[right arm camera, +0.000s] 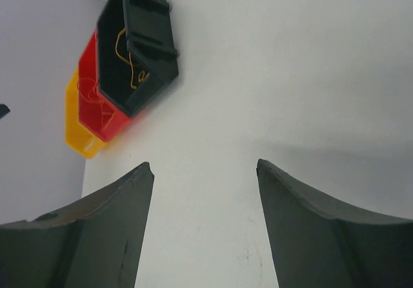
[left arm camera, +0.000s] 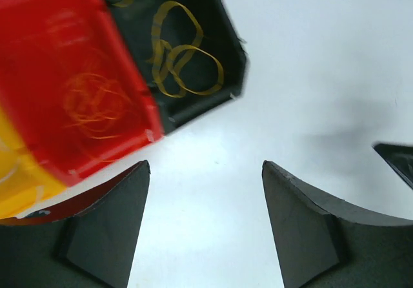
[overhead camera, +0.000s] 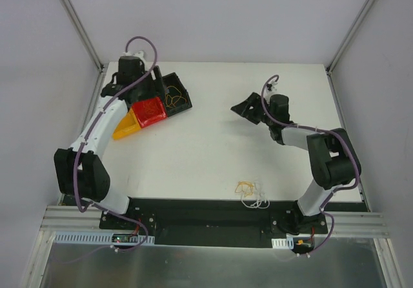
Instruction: Untangle the cables
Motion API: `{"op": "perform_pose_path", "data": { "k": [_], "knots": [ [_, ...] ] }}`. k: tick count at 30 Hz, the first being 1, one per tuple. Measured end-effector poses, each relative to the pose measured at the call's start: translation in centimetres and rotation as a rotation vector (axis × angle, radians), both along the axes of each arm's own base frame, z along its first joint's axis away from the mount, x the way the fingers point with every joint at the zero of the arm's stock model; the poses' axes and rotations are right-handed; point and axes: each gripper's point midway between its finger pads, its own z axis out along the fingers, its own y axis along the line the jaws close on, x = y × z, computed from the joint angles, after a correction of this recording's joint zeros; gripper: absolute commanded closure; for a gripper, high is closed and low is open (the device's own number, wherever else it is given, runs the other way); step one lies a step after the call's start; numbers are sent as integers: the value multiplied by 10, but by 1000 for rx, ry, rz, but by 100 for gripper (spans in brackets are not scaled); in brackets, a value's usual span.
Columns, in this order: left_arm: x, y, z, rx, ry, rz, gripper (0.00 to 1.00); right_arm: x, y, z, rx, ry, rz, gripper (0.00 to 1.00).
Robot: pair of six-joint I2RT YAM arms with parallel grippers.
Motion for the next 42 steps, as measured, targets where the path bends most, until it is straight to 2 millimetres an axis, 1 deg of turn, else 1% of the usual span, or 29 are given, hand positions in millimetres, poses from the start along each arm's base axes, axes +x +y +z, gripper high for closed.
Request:
{"op": "perform_pose_path", "data": {
  "k": [1,4,5,7,9,10,12,15,17,21,23,24,26,27,31,33,35,38,41,42],
  "knots": [
    [-3,-14,-2,0,-2,-44,32,-5,8,-3,-19,2,21,32],
    [-16,-73,-18,-16,30,-238,33,-24,37,-12,-84,17,88,33],
    [-21,-87,-23,-29,43,-287,33,-30,44,-13,-98,22,104,33],
    [-36,-117,-31,-67,75,-395,33,-44,56,-16,-133,38,132,33],
    [-51,-138,-32,-101,93,-474,32,-61,61,-15,-179,54,140,34],
    [-56,-144,-30,-113,92,-498,32,-67,59,-14,-197,63,136,34],
    [-65,-157,-24,-138,84,-548,32,-88,49,-11,-236,96,118,34],
    [-79,-175,-12,-188,72,-616,32,-126,22,-9,-286,163,82,34],
    [-90,-189,-4,-231,68,-670,33,-154,-1,-11,-331,217,49,34],
    [-105,-204,4,-301,85,-734,33,-204,-49,-4,-423,285,-26,35],
    [-108,-208,5,-322,89,-750,33,-225,-64,-2,-432,309,-45,37],
    [-108,-209,5,-326,88,-752,33,-238,-71,-5,-436,335,-46,37],
    [-111,-211,5,-342,95,-763,33,-264,-82,-18,-443,408,-41,40],
    [-113,-211,5,-349,103,-764,33,-282,-89,-31,-456,474,-34,40],
    [-116,-213,8,-373,113,-775,33,-317,-101,-61,-504,631,-2,43],
    [-117,-214,9,-384,115,-776,33,-328,-104,-69,-534,695,13,46],
    [-118,-216,11,-393,114,-784,33,-333,-103,-75,-558,744,36,49],
    [-118,-216,12,-395,110,-787,33,-337,-100,-81,-579,787,67,58],
    [-117,-216,12,-395,107,-788,33,-335,-91,-86,-550,791,101,74],
    [-117,-216,12,-395,107,-788,33,-335,-88,-89,-540,793,110,82]
  ]
}}
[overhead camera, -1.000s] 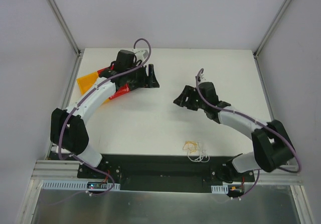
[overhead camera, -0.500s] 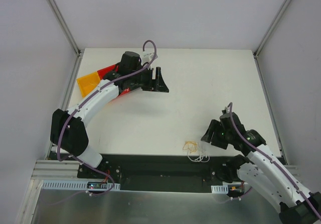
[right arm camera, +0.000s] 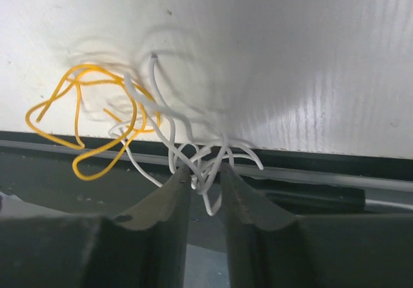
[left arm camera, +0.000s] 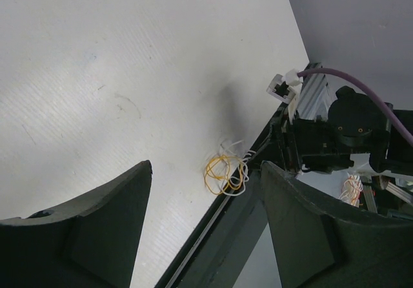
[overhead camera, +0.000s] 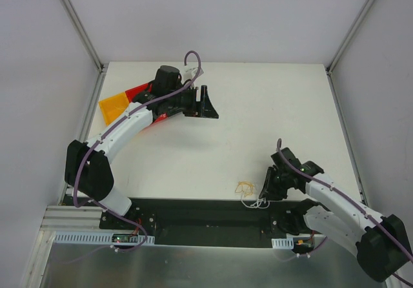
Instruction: Untangle the cables
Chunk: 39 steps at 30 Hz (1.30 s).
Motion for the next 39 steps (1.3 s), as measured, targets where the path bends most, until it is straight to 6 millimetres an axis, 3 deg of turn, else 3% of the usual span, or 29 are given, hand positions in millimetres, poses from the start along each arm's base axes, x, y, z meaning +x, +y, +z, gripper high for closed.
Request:
{"op": "perform_pose_path", "data": {
  "k": [4,7,12,16,19,21,27,31,35,39],
  "knots": [
    [0,0,0,0,-1,0,33,2,2,-6,-6,10,7,92],
    [0,0,0,0,-1,1,33,19,-1,10,-49,-67,12,94],
    [0,0,0,1,-1,2,33,87,13,97,-30,-375,19,97],
    [0,1,-3,4,5,1,33,122,21,163,-14,-554,20,98],
    [-1,1,-4,5,6,-1,32,135,24,190,-7,-627,22,98],
    [-3,0,-3,-3,5,-13,32,138,25,195,0,-648,32,98],
    [-8,-7,9,-59,-16,-72,33,148,38,193,54,-694,45,87],
    [-10,-9,12,-76,-20,-93,33,146,33,143,-13,-591,50,75],
    [-9,-14,3,-91,17,-119,35,134,9,87,-181,-435,52,46],
    [-7,-18,-16,-84,94,-127,36,121,-16,73,-307,-375,57,32]
  ]
}}
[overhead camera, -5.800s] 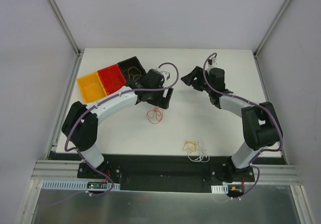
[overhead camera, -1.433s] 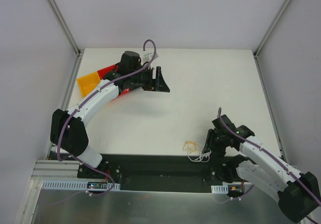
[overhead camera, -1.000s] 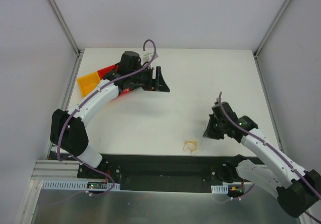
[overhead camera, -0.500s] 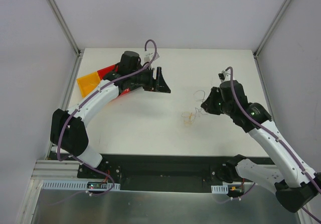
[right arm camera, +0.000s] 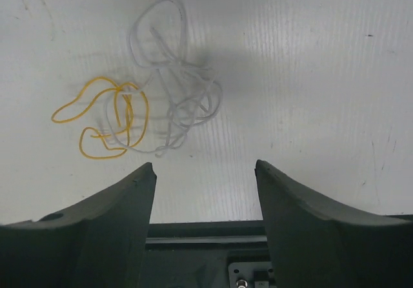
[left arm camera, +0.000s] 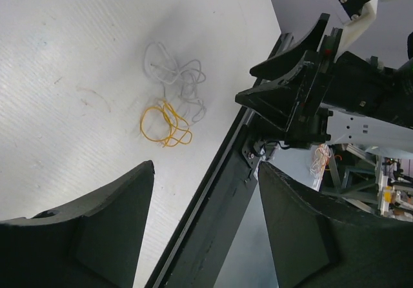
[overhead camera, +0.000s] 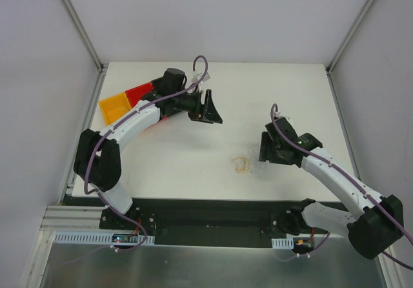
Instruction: Untangle the cables
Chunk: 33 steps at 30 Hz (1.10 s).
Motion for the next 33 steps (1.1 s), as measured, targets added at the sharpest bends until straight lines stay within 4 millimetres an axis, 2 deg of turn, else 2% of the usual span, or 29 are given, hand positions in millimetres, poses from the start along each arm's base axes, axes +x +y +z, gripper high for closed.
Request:
{"op": "perform_pose_path", "data": {
  "k": [3,8,10,15,18,25,30,33],
  "knots": [
    [-1,-1,-4,2,24,-4,36,-1,2,6,12,-23,40,31],
    [0,-1,-3,-1,23,-2,36,4,48,13,199,-61,180,40],
    [0,-1,-3,-1,22,0,36,8,66,9,259,-34,199,42],
    [5,4,-3,-2,21,15,36,17,105,-20,398,96,129,46],
    [10,9,-2,-2,22,32,36,18,112,-35,441,140,46,48],
    [20,19,-1,-5,29,71,36,31,122,-52,499,156,-89,57],
    [21,22,3,-10,23,79,36,42,126,-64,509,157,-162,94],
    [23,24,3,-12,21,86,37,46,127,-64,526,154,-187,98]
  ]
}}
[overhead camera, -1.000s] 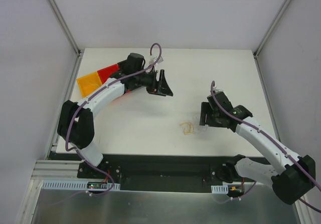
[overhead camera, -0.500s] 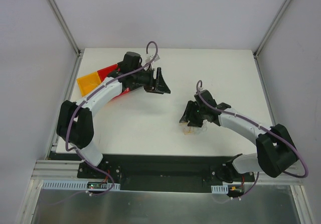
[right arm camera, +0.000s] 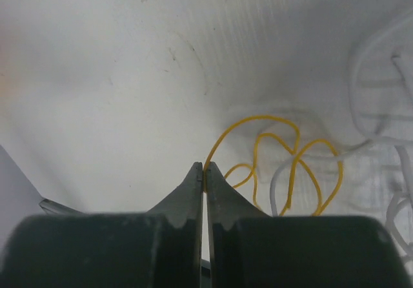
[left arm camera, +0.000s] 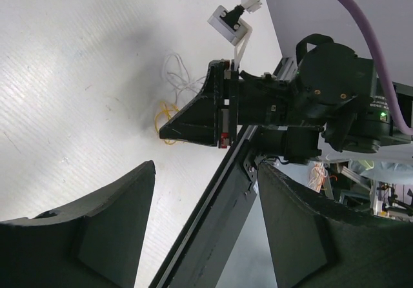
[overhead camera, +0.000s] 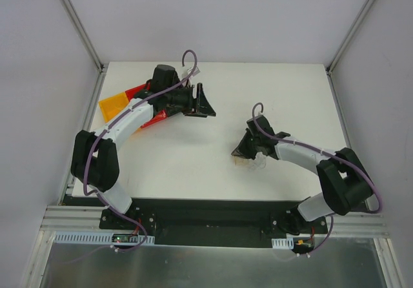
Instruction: Untangle the cables
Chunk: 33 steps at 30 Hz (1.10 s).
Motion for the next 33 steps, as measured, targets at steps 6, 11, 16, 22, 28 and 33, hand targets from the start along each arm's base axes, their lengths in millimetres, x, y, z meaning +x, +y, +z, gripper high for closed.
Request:
{"op": "perform_pose_path", "data": {
  "k": [6,11,16,22,28,33],
  "knots": [
    [3,4,2,-5,3,16,37,3,-4,75,74,-200,30,99],
    [5,9,11,-18,-14,33,36,-4,-22,215,196,-596,47,99],
    [6,11,19,-30,-36,41,36,-19,-60,274,189,-834,-30,99],
    [4,10,18,-44,-41,30,39,-6,-66,181,33,-630,63,100],
    [1,8,25,-80,-59,3,43,-1,-23,163,137,-595,284,100],
    [-1,16,45,-96,-150,8,45,29,33,187,314,-719,529,100]
  ]
}}
